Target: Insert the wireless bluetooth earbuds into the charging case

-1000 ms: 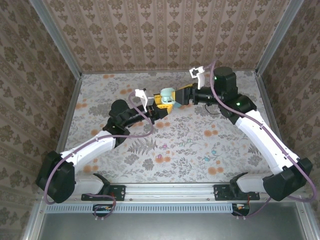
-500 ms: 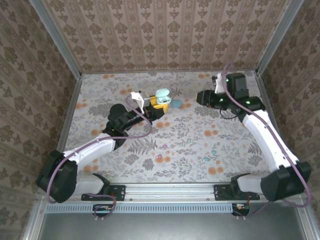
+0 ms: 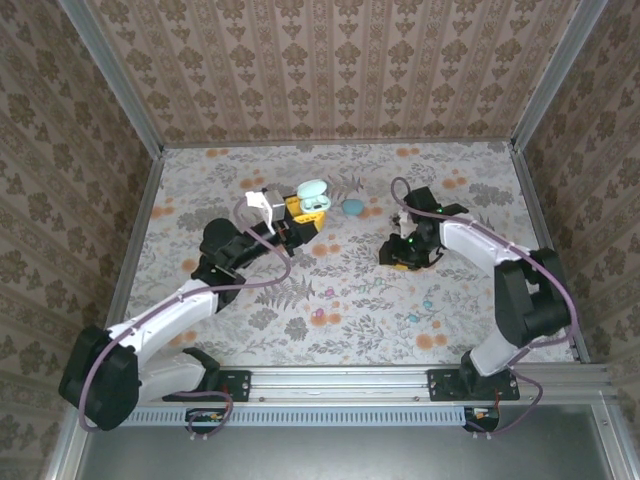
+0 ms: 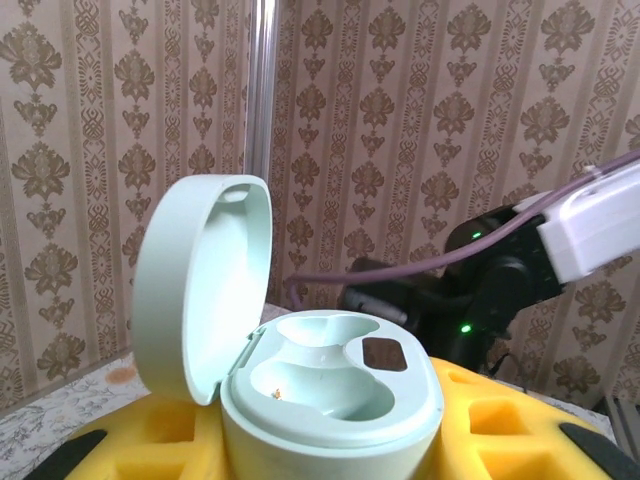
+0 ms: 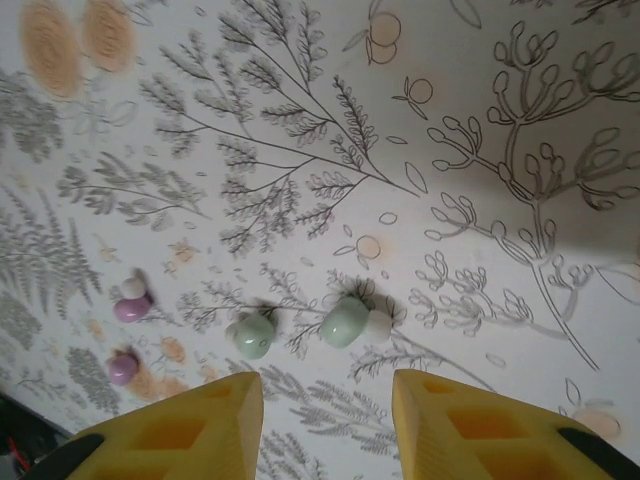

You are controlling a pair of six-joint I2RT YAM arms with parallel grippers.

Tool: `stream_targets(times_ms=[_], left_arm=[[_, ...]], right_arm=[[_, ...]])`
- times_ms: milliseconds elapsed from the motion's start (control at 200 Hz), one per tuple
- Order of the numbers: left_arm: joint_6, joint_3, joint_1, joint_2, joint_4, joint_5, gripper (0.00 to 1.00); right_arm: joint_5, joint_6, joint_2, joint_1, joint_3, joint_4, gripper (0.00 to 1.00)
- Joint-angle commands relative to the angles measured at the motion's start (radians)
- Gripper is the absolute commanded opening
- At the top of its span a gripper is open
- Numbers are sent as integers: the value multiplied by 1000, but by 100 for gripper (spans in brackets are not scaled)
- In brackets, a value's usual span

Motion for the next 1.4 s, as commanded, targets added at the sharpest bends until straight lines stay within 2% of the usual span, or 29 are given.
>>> stream_targets(times_ms=[0,360,475,845,1105,1395], left_arm=[[-4,-21,-3,-54,-31,-16,32],[29,-49,-32,-156,-128,-49,32],[35,-46,-37,-160,-141,-53,32],[42,-27,-40,-138,-146,-41,32],[43,-33,-43,-146,-147,-47,32],[46,-35,-45,-152,-148,-53,32]], right_arm=[[-12,-42,71,26,55,13,41],[18,-90,186,44,92,9,43],[-29,-109,185,44,75,-3,42],[-27,-135,160,46,12,-9,41],[-95,-128,114,50,-24,1,38],[-227,-108,45,55,-63,31,37]])
